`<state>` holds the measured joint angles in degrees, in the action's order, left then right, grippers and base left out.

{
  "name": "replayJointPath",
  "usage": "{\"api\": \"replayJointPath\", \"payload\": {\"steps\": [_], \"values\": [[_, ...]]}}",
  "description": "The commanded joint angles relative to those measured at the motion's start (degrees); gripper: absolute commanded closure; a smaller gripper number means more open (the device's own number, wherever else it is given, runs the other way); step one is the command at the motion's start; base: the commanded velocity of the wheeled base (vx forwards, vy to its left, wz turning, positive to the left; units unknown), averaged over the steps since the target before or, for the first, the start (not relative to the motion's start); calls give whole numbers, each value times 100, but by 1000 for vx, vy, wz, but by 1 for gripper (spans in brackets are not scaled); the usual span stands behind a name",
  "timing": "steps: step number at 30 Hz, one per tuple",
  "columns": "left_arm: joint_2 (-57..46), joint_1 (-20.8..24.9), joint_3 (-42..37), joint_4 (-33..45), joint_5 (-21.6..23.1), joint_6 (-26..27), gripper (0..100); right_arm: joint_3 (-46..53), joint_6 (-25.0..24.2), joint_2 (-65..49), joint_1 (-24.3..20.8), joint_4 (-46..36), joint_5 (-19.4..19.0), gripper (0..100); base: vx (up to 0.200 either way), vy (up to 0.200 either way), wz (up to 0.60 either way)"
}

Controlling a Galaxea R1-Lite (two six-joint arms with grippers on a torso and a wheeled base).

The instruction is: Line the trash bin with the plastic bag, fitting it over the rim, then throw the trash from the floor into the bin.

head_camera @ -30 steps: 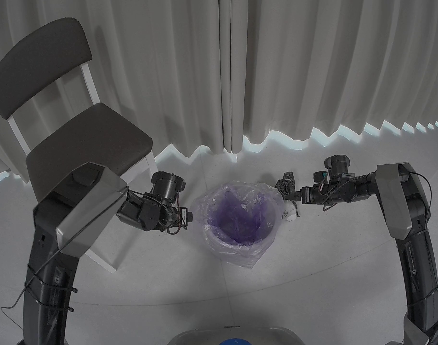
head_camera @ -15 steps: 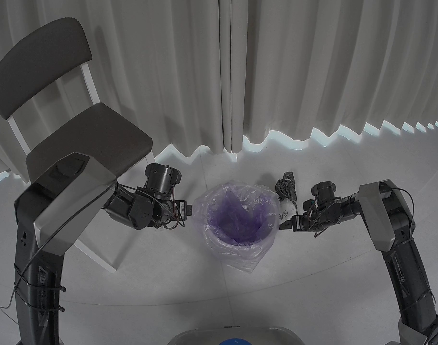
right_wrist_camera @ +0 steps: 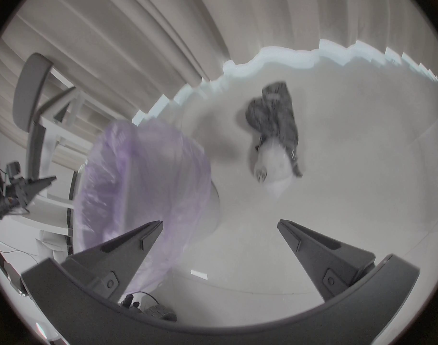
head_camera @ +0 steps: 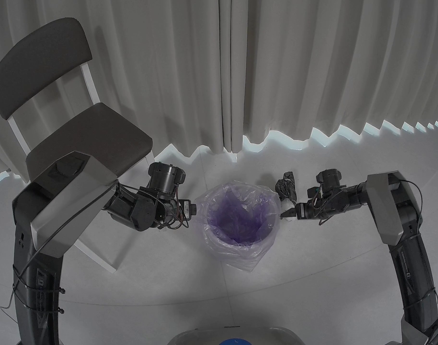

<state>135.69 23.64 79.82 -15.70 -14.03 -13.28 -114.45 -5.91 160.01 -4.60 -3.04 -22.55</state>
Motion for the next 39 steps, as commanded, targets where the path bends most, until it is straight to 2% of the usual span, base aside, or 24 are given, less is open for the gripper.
{"api": "replayJointPath", "payload": {"steps": [1,6,13,16,18,19,23,26,30,36,39], "values": [[-403,106,-564,-381,58,71,0,318,55,-1078,310,22,-56,0,0,0,0],[-755,211,-1074,-891,190,255,0,845,301,-1605,574,198,-56,0,0,0,0],[-948,458,-1514,-1717,129,185,0,2198,328,-2642,732,1077,49,0,0,0,0],[-1080,572,-1944,-2130,32,211,0,3482,336,-3257,627,1763,251,0,0,0,0],[-1150,607,-2059,-2236,32,211,0,3780,336,-3380,583,1965,278,0,0,0,0],[-1300,704,-2357,-2570,32,211,0,4554,266,-3697,398,2571,304,0,0,0,0],[-1344,871,-2691,-3352,-65,238,0,5617,248,-4004,134,3415,348,0,0,0,0],[-1309,1011,-2920,-3861,-284,282,0,5960,248,-4136,29,3758,515,0,0,0,0],[-1484,1082,-3368,-3993,-513,554,0,6189,248,-4400,-6,3810,594,0,0,0,0],[-1783,1187,-4265,-4477,-522,1064,0,6382,248,-4663,3,3828,603,0,0,0,0],[-1739,1319,-4625,-5250,-504,1161,0,6382,257,-4620,55,3819,603,0,133,0,0]]}}
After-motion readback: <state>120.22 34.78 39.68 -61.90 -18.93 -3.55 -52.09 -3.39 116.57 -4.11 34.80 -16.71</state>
